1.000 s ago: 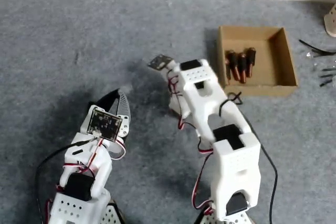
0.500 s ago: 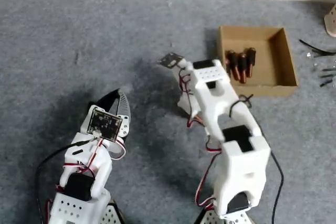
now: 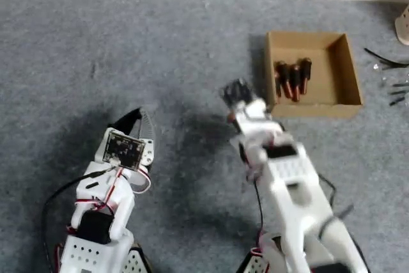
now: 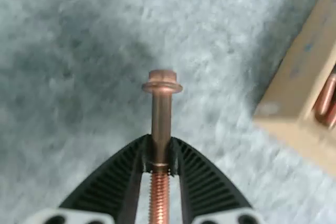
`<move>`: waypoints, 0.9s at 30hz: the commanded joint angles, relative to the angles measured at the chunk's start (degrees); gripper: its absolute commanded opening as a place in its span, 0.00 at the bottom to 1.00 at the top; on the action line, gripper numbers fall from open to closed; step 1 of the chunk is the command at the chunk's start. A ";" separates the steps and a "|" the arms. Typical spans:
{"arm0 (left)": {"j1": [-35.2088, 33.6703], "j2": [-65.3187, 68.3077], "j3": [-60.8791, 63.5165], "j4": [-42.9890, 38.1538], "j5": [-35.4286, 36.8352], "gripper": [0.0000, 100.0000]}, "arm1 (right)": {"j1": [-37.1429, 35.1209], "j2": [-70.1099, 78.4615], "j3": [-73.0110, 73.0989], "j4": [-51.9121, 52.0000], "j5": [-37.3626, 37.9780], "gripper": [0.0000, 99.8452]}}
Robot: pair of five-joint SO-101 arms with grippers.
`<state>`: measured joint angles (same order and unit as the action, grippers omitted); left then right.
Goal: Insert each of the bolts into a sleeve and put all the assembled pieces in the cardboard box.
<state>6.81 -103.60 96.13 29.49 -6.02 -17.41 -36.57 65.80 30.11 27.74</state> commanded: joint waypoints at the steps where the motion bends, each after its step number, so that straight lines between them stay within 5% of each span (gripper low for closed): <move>1: -2.33 -0.31 0.75 -1.14 0.35 0.01 | 0.66 -11.21 8.66 -2.68 -0.70 0.01; 19: -14.11 1.71 -5.41 1.85 3.52 0.01 | 0.66 -23.25 23.25 -8.40 -0.79 0.00; 27: -14.20 38.90 -21.23 -3.52 3.52 0.01 | 1.63 -23.25 23.25 -8.57 -0.79 0.00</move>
<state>-6.46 -82.24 84.26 28.26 -3.03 -16.44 -58.46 89.54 23.25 27.56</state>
